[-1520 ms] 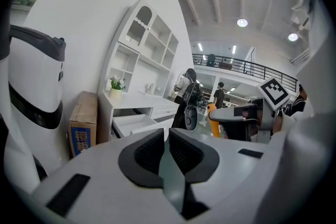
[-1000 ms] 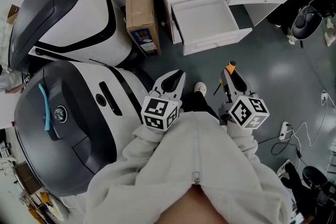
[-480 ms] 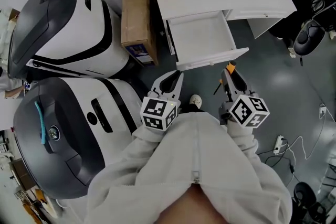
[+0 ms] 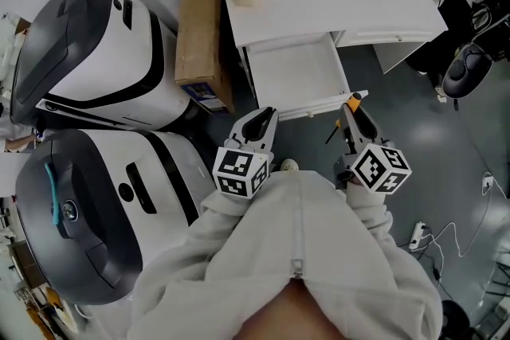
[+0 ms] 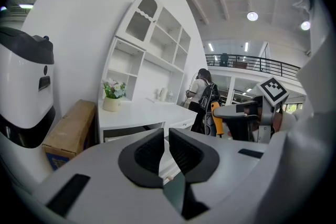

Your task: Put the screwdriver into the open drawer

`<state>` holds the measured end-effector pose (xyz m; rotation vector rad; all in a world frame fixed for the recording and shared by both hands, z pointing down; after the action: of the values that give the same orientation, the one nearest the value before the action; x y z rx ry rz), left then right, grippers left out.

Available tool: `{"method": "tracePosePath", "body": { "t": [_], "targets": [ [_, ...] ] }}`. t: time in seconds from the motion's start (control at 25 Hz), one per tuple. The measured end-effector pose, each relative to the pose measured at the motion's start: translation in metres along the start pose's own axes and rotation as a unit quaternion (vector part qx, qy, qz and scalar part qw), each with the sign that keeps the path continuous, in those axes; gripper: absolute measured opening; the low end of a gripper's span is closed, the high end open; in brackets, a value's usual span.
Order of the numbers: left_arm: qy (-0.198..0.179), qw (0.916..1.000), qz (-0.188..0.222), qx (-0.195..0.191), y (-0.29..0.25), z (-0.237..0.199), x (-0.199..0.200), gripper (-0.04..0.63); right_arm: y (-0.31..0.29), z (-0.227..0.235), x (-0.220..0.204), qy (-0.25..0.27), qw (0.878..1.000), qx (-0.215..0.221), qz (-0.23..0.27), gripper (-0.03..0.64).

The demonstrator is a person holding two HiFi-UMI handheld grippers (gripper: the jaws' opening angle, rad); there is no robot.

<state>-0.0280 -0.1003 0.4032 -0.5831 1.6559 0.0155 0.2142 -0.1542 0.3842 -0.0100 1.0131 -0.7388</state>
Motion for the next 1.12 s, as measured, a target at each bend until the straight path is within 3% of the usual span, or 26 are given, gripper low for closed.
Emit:
{"method": "tracePosePath", "body": {
  "t": [0.44, 1.12],
  "targets": [
    [0.022, 0.9992, -0.015, 0.030, 0.008, 0.004, -0.017, 0.043, -0.002, 0.012, -0.021, -0.034, 0.999, 0.019, -0.034, 0.126],
    [0.017, 0.9987, -0.048, 0.008, -0.036, -0.021, -0.014, 0.043, -0.042, 0.028, -0.017, -0.066, 0.997, -0.004, -0.048, 0.126]
  ]
}}
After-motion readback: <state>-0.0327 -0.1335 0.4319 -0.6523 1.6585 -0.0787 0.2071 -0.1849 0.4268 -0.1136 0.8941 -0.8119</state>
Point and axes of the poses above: the fingertips, and each gripper's own axes: y backward along the fingers, z to its right, x out of its top, the point moved 8 cm from there along y, backward along the fingers, and after that the axes turned 4 degrees about -y, right-handed, at the moved point
